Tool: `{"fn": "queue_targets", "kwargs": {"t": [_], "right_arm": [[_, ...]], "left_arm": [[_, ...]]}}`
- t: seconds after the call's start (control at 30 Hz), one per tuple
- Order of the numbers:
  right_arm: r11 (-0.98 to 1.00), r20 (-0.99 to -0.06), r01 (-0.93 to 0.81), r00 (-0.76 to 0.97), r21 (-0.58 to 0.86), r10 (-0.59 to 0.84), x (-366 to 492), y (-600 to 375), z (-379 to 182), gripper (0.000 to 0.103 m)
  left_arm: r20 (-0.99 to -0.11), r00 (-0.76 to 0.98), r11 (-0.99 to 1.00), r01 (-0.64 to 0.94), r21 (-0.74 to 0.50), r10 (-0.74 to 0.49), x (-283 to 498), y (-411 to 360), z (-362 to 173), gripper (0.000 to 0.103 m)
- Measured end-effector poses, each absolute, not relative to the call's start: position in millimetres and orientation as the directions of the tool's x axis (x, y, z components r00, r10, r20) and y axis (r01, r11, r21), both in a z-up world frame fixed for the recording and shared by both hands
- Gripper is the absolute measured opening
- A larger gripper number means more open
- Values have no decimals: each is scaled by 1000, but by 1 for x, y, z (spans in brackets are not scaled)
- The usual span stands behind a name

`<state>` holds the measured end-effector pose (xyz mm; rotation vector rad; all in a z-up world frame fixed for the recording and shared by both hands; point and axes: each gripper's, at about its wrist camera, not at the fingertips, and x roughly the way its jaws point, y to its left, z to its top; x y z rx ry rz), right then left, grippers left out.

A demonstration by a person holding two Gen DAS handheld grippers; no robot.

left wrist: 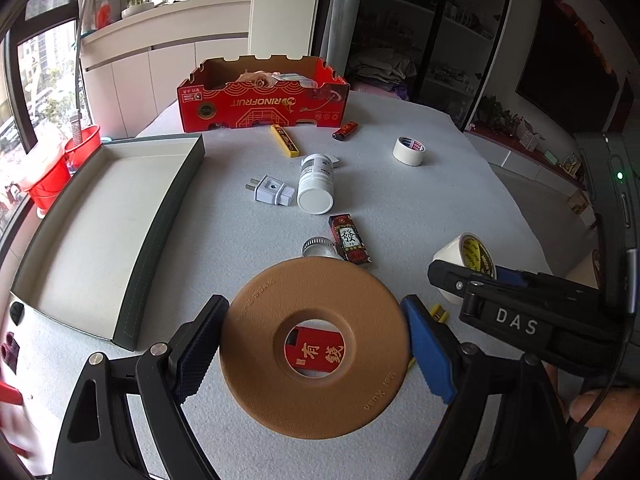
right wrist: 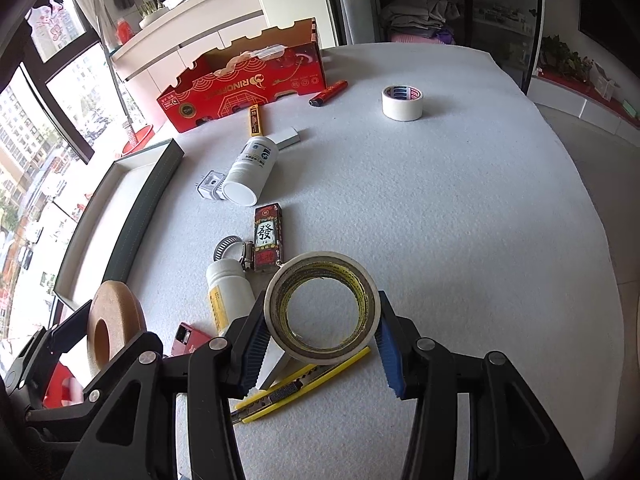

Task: Organize rigid objects
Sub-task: 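Carry the cork ring and tape roll with both grippers over the green tray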

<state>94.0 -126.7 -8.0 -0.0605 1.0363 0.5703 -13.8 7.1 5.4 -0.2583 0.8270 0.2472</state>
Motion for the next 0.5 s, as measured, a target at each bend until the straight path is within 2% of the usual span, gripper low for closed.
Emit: {"fn": "queue_targets", "kwargs": {"t": [0.3,0.5], "right_arm": [[825,-777,-517,413,230,475,78,-117,32,50],[781,-733,-576,418,241,536,67,-94,62,50]], "left_arm": [[-678,723,923,-339,-182,132,-40,20,51,88],[-632,751,910,-377,-171,193,-57,38,81,88]]}}
